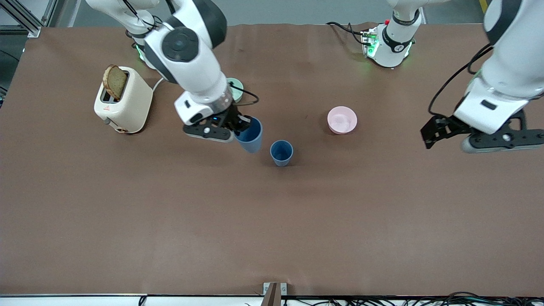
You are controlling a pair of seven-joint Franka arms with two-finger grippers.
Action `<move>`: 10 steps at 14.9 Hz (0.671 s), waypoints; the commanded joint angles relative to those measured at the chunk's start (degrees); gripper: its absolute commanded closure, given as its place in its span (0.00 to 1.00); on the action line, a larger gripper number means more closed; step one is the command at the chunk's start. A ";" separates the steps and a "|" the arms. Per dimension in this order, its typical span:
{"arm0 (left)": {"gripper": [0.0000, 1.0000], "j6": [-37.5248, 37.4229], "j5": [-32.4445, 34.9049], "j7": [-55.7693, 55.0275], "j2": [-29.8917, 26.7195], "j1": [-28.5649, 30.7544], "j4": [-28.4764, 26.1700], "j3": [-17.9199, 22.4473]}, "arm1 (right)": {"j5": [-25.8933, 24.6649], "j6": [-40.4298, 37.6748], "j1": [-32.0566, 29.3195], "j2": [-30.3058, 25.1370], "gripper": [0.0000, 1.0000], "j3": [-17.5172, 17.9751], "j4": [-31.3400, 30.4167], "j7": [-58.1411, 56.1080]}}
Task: Stack blue cups with both arms
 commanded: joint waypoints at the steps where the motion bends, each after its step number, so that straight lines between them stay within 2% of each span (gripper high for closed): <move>1: 0.00 -2.44 -1.50 4.76 -3.05 0.73 -0.40 1.23 | -4.05 3.93 2.66 5.22 0.99 0.75 1.21 4.46; 3: 0.00 -4.02 -4.04 7.92 -4.55 -5.92 -0.75 11.04 | -3.78 7.20 3.98 6.72 0.99 0.75 0.77 4.63; 5: 0.00 -6.83 -5.46 12.66 -6.31 -10.68 -1.89 18.09 | -4.31 8.43 5.03 8.65 0.99 0.66 0.77 4.81; 8: 0.00 -7.19 -9.23 16.46 -10.52 -12.54 -7.15 24.08 | -4.31 11.68 5.21 9.98 0.99 0.57 -0.72 4.90; 10: 0.00 -7.37 -9.86 16.55 -12.98 -12.37 -9.88 24.71 | -4.31 12.66 5.21 11.12 0.99 0.49 -0.90 4.81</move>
